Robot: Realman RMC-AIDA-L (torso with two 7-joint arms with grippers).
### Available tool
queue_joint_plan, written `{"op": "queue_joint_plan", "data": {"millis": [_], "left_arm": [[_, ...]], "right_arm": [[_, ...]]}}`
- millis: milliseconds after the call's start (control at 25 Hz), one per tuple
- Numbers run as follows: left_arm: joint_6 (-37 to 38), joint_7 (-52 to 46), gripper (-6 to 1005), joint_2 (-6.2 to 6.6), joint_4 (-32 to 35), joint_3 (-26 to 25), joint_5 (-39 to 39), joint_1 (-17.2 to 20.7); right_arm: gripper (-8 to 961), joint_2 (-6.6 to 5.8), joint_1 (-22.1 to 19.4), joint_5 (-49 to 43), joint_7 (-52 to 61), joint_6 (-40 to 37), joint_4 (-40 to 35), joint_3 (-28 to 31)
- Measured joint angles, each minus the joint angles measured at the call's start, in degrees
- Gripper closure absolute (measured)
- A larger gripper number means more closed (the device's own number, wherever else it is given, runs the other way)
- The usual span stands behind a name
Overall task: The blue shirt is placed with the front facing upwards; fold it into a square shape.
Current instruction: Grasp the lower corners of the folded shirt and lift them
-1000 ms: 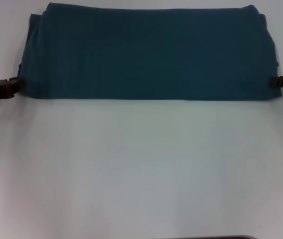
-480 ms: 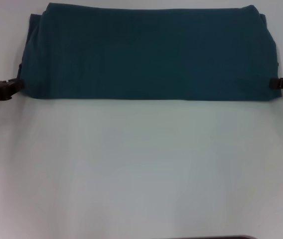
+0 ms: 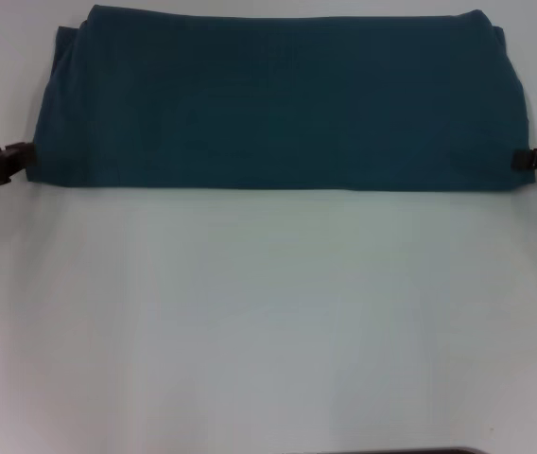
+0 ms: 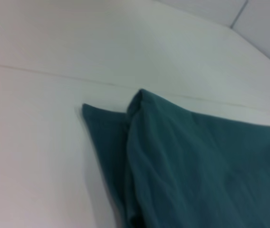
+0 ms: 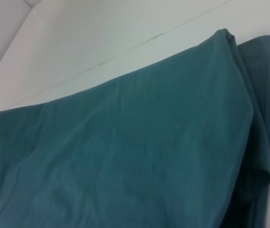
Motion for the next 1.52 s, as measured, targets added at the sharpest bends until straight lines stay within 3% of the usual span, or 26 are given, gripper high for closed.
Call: {"op": "queue_joint_plan", "data": {"millis": [280, 720, 1160, 1520], "left_arm": [[-1.65, -0.81, 874, 0.22, 0.70, -1.27, 0.32, -0.57], [-4.67, -0.62, 462, -0.92, 1.55, -0.72, 2.75, -0.52], [-4.09, -0.55, 298, -1.15, 1.58, 0.77, 3.23, -1.22], [-4.68, -0.84, 399, -1.44, 1.25, 2.25, 3.67, -2.04]], "right_arm": [[934, -0.04, 0.15, -0.04, 0.00, 0.00, 0.00, -0.11], [934, -0.05, 0.22, -0.04, 0.01, -0.01, -0.01, -0.02], [934, -0.05, 0.31, -0.04, 0.06, -0.01, -0.01, 0.08], [934, -0.12, 0.35, -0.04, 0.00, 0.00, -0.01, 0.15]]}}
